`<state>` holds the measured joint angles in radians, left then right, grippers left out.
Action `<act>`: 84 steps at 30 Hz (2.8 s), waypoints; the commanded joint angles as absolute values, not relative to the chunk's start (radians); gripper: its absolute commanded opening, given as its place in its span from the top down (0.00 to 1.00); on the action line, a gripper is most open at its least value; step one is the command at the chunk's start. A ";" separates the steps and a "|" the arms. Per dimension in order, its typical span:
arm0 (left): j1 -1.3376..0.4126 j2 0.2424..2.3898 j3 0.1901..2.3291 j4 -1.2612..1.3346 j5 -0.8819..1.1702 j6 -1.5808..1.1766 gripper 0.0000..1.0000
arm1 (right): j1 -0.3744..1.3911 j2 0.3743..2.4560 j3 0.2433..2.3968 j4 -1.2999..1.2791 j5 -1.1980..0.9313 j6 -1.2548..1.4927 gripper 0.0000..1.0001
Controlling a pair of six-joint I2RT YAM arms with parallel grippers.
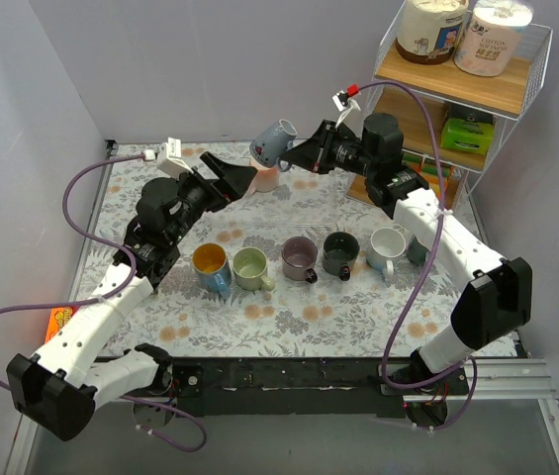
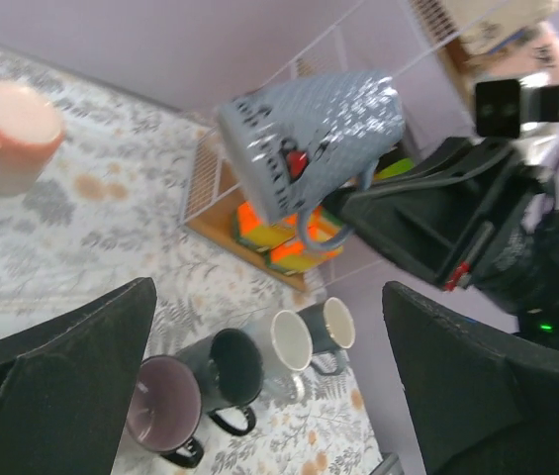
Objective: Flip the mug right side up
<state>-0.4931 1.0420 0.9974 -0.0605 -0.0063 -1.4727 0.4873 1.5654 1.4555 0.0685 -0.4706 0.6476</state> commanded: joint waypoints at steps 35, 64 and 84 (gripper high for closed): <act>-0.453 1.069 0.950 0.402 0.230 -1.568 0.28 | 0.477 1.511 1.147 0.945 -0.690 1.305 0.99; -0.453 1.123 1.242 -0.318 -0.055 -1.445 1.00 | 0.508 1.522 1.121 0.454 -0.690 1.135 0.28; -0.373 1.267 1.422 -1.235 -0.408 -1.333 1.00 | 0.480 1.563 1.266 0.071 -0.657 0.928 0.30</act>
<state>-0.4347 1.3197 1.4517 -1.1561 -0.3893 -1.3773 0.4900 1.5600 1.2343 0.0883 -0.6544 0.9554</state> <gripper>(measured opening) 0.087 0.704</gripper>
